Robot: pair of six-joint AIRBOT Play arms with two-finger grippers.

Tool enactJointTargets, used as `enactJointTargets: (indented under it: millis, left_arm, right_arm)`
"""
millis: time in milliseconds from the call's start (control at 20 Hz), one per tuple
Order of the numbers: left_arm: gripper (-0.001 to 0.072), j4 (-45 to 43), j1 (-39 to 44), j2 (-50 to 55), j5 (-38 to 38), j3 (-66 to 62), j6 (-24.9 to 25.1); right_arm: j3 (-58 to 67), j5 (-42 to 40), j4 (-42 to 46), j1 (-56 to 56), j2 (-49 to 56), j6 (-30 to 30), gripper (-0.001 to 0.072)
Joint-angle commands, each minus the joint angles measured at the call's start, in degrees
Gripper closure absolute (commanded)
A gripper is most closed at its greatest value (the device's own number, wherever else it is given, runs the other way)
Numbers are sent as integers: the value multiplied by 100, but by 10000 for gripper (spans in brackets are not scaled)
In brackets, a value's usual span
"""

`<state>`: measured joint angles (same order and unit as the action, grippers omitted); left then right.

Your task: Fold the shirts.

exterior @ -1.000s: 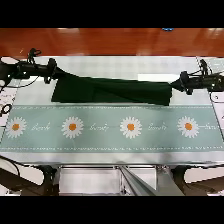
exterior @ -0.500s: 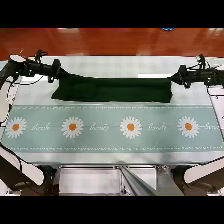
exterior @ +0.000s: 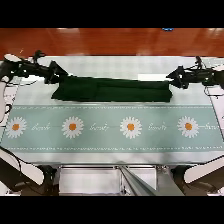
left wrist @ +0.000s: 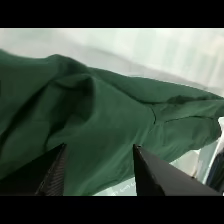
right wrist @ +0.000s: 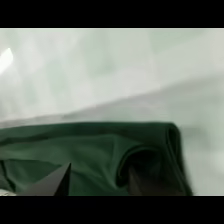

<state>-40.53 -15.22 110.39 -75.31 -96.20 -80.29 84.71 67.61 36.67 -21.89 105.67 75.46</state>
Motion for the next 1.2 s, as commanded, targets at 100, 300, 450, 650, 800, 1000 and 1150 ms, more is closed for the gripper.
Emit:
enactJointTargets:
  millis: [100, 300, 450, 650, 800, 1000, 1150]
  left_arm:
    - [204, -1261, -546, -1637, 234, 269, 109]
    - [203, -986, -15, -4144, 2588, 2907, 535]
    - [204, -984, 562, -5327, 3473, 4551, 614]
    - [204, -975, 828, -5351, 3154, 4868, 610]
    - [204, -848, 859, -5193, 3117, 4863, 612]
    - [204, -680, 859, -5088, 3117, 4863, 610]
    - [204, -680, 859, -5082, 3117, 4863, 610]
  right_arm:
    - [-92, 844, 1145, -977, -1086, 50, 299]
    - [-1849, -452, 1222, -1305, -1921, -149, 293]
    - [-2081, -490, 413, -1176, -1458, -603, 292]
    - [-1543, -76, 98, -962, -575, -483, 292]
    - [-1099, -4, 94, -686, -149, -315, 292]
    - [-680, 234, 118, -291, 332, -179, 292]
    - [-525, 205, 116, 26, 448, -179, 294]
